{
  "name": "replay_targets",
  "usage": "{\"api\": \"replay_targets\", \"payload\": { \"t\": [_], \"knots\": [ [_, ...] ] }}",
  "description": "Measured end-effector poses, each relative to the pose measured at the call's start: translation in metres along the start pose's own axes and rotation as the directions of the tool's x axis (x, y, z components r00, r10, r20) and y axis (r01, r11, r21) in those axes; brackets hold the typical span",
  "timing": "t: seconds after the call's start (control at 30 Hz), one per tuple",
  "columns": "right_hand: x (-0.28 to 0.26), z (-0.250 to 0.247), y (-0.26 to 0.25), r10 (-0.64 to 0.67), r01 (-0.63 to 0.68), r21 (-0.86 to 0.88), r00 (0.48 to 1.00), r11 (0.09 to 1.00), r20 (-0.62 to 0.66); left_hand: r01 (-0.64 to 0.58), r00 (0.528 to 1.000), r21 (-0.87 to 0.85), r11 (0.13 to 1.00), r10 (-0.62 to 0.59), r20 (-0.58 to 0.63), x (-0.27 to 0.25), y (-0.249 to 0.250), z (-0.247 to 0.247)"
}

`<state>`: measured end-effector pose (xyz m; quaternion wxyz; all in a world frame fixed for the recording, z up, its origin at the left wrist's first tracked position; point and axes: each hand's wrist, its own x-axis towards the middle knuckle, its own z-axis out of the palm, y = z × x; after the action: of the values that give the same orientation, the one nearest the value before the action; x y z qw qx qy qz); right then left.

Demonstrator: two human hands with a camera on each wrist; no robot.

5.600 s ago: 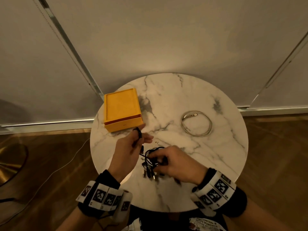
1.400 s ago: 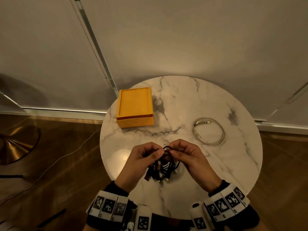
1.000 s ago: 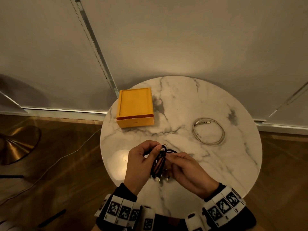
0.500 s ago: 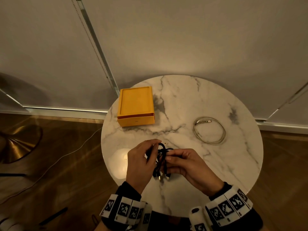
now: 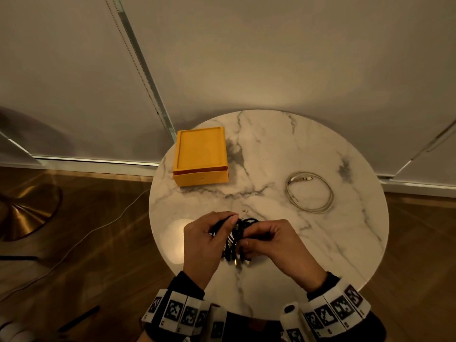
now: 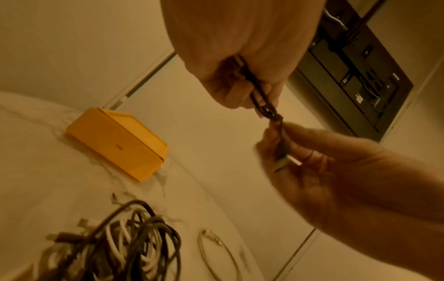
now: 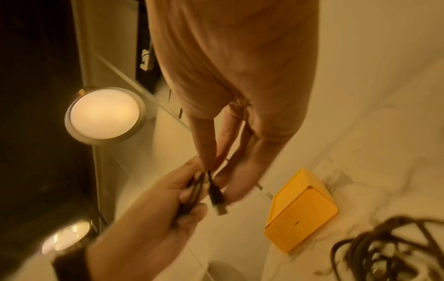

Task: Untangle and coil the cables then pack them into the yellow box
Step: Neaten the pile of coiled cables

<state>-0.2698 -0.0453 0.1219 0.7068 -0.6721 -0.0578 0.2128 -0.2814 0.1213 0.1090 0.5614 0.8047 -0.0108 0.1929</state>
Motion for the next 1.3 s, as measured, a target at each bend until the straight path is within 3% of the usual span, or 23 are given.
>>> {"api": "replay_targets", "payload": {
  "t": [0.07, 0.13, 0.33, 0.5, 0.7, 0.8, 0.87, 0.97, 1.03, 1.07, 1.2, 1.3],
  "knots": [
    [0.003, -0.001, 0.004, -0.086, 0.071, -0.179, 0.993, 0.981, -0.077, 0.061, 0.998, -0.068, 0.996, -0.06, 0.008, -0.003, 0.002, 0.003],
    [0.005, 0.0, 0.006, -0.123, 0.093, -0.205, 0.983, 0.974, -0.137, 0.08, 0.996, -0.093, 0.992, -0.077, 0.036, -0.005, 0.005, 0.006],
    [0.004, 0.009, 0.007, -0.058, 0.096, 0.21, 0.981, 0.973, -0.183, 0.008, 1.0, -0.029, 1.0, -0.008, 0.009, 0.002, 0.006, 0.01],
    [0.004, 0.008, 0.006, 0.114, -0.053, 0.537, 0.99, 0.842, -0.081, -0.075, 0.997, 0.031, 0.997, 0.074, 0.028, 0.008, 0.003, 0.01],
    [0.006, 0.008, 0.01, 0.182, -0.162, 0.669, 0.982, 0.726, 0.042, -0.011, 0.998, -0.083, 0.996, 0.016, 0.062, 0.006, 0.004, 0.012],
    [0.005, 0.006, 0.008, 0.125, -0.154, 0.624, 0.988, 0.766, 0.09, -0.031, 0.998, -0.054, 0.998, 0.035, 0.06, 0.008, 0.003, 0.011],
    [0.004, 0.005, 0.006, 0.097, -0.131, 0.527, 0.991, 0.84, 0.092, -0.057, 0.996, -0.026, 0.998, 0.058, 0.069, 0.009, 0.003, 0.01],
    [0.006, 0.008, 0.01, 0.017, -0.014, 0.088, 0.999, 0.996, -0.04, -0.07, 0.994, 0.013, 0.997, 0.069, 0.087, 0.01, -0.003, 0.009],
    [0.009, 0.01, 0.017, -0.071, 0.058, -0.2, 0.995, 0.978, -0.063, -0.06, 0.993, 0.052, 0.997, 0.054, 0.105, 0.01, -0.008, 0.009],
    [0.009, 0.01, 0.019, -0.08, 0.063, -0.254, 0.995, 0.965, -0.054, -0.046, 0.992, 0.062, 0.997, 0.039, 0.116, 0.009, -0.011, 0.009],
    [0.008, 0.011, 0.029, 0.016, -0.018, -0.169, 1.0, 0.985, -0.01, 0.069, 0.978, 0.01, 0.998, -0.069, 0.196, 0.002, -0.018, 0.007],
    [0.007, 0.008, 0.042, 0.078, -0.083, -0.096, 0.995, 0.992, -0.054, 0.182, 0.934, 0.028, 0.983, -0.182, 0.309, -0.005, -0.028, 0.004]
  ]
}}
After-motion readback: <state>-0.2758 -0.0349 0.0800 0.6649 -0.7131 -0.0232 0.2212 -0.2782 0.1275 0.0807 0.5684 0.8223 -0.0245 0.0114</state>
